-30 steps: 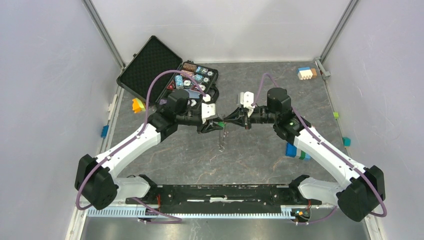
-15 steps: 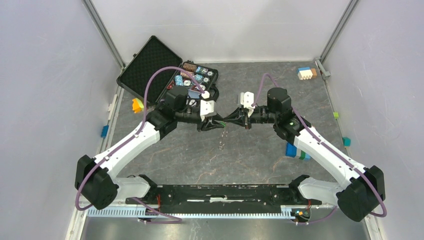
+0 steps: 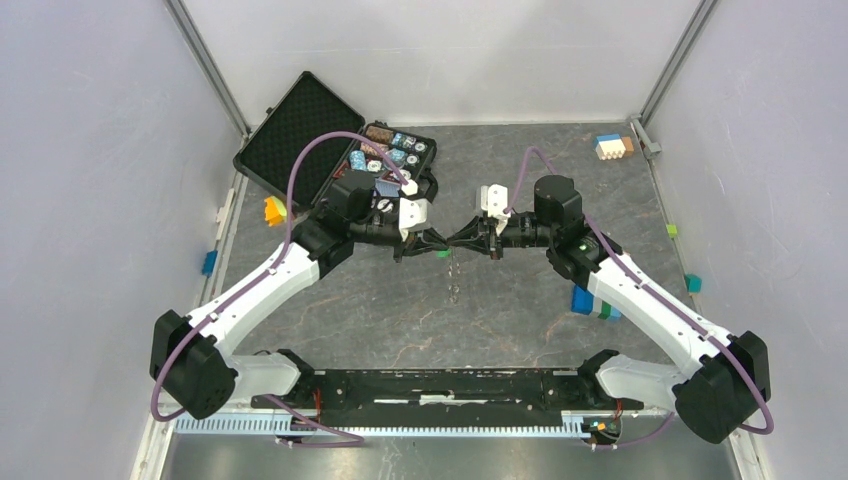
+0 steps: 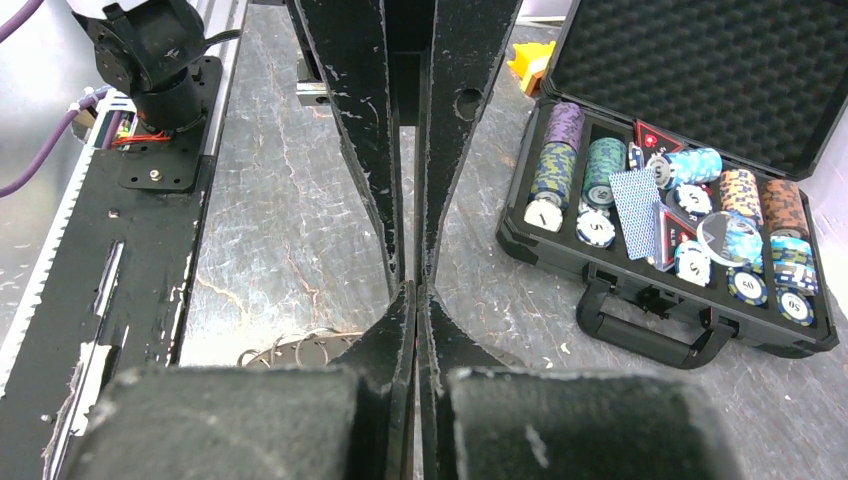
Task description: Put the keys on the keyring
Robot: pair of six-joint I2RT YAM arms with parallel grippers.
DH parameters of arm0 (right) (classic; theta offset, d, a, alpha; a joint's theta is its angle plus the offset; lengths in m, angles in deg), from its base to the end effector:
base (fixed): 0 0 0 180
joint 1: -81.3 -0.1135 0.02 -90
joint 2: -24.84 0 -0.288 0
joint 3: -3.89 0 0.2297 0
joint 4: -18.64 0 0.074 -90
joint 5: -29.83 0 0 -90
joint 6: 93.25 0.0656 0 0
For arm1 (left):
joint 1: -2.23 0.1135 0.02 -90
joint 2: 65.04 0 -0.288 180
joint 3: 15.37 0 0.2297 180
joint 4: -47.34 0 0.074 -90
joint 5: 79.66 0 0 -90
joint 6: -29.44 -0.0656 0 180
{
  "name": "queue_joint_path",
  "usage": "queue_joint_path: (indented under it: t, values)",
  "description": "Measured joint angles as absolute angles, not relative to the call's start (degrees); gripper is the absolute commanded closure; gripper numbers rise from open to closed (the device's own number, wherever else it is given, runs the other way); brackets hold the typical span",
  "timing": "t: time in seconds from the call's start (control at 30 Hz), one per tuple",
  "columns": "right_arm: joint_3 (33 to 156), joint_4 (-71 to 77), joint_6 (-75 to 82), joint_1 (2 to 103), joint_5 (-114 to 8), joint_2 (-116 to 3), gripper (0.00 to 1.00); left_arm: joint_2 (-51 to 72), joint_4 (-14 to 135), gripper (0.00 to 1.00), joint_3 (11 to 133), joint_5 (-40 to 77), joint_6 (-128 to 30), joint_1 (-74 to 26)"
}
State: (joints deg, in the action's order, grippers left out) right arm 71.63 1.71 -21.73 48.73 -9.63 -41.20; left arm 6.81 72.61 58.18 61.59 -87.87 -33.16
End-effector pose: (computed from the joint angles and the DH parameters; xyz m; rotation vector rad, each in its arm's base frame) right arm 0.1786 0.1742 0.3531 -1.3125 1.2961 0.9756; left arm 0.1867 -0.1954 0.3480 1.4593 1.2782 -0.9709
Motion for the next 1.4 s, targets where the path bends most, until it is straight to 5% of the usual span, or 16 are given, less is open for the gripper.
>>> queue_joint_path:
  t: [0.13,0.43,0.83,1.13,1.4]
  values:
    - [71.63,1.69,-21.73,48.75,-9.56,-41.20,1.00,6.81,72.48,0.98,58.18,61.54,-87.65,-33.08]
    - [71.63,1.65,-22.47,48.79,-9.60,-41.20,1.00,6.81,72.24,0.98,58.18,61.19,-86.58,-32.99]
    - [71.60,-3.36,-27.65,48.97,-10.96,-40.30,0.83,6.51,79.67,0.98,60.67,58.11,-89.12,-33.14]
    - [72.09,-7.29,-29.33,48.94,-10.96,-40.61,0.58,6.66,87.82,0.98,65.55,54.68,-93.55,-34.72]
    - [73.99,-8.76,-30.16,48.62,-10.94,-41.31,0.57,8.38,96.44,0.98,72.06,49.43,-99.17,-37.80]
